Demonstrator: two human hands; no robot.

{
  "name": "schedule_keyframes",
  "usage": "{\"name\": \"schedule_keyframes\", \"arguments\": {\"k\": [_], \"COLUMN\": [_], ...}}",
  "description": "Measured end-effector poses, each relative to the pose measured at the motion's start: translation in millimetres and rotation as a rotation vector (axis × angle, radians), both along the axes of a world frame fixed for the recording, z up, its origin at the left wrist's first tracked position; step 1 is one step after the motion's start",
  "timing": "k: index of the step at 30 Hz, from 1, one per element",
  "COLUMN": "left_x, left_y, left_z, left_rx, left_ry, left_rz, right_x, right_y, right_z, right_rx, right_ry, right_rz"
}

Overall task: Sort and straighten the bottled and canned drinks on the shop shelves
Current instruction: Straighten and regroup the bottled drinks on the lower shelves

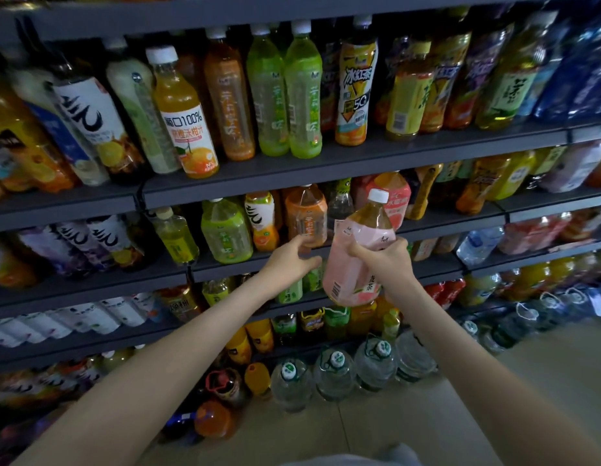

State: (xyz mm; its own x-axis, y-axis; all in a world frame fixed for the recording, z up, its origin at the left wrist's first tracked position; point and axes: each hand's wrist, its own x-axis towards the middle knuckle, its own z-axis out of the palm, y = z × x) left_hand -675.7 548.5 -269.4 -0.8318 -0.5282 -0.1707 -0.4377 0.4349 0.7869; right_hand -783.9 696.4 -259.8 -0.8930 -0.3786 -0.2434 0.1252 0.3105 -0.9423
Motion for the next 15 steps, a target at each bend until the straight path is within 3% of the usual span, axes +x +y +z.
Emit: {"name": "schedule_keyframes", "arguments": {"k": [15], "left_x": [-145.2], "left_y": [82.1], "left_z": [7.0], "left_rx": [-0.176], "left_ry": [0.054], "left_rz": [0.018], "right_x": [-131.8], "right_y": [86.3], "right_z": [13.2], "right_rx": [-0.028], "right_ry": [0.083], "right_rz": [0.013]}}
